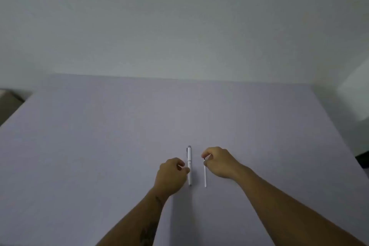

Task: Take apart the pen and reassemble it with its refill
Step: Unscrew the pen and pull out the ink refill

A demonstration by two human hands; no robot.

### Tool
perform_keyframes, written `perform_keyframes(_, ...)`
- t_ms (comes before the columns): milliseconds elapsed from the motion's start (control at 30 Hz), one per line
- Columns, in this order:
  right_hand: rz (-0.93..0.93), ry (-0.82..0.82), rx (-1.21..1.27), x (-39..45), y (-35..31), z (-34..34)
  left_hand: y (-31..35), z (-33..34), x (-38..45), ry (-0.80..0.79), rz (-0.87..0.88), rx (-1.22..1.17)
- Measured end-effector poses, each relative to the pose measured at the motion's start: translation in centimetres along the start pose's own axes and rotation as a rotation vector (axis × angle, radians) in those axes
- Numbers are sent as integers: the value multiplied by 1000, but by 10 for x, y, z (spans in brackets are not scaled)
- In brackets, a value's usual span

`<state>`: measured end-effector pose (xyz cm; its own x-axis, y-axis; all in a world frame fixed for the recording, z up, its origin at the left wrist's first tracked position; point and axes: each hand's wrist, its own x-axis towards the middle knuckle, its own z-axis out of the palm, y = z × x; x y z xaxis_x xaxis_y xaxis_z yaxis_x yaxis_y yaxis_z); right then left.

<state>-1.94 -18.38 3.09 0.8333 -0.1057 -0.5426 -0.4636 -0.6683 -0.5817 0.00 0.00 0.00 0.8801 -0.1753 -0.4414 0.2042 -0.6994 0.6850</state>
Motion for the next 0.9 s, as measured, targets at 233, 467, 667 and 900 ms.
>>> perform_keyframes(233,40,0,51,15,22,-2,6,28,19,40,-51,166)
perform_keyframes(467,42,7,104,26,19,-5,15,25,28,60,-86,215)
perform_keyframes(667,111,40,413,42,-10,0,15,5,26,93,-14,48)
perform_keyframes(900,140,97,735,58,-48,8,18,-22,23,126,58,-68)
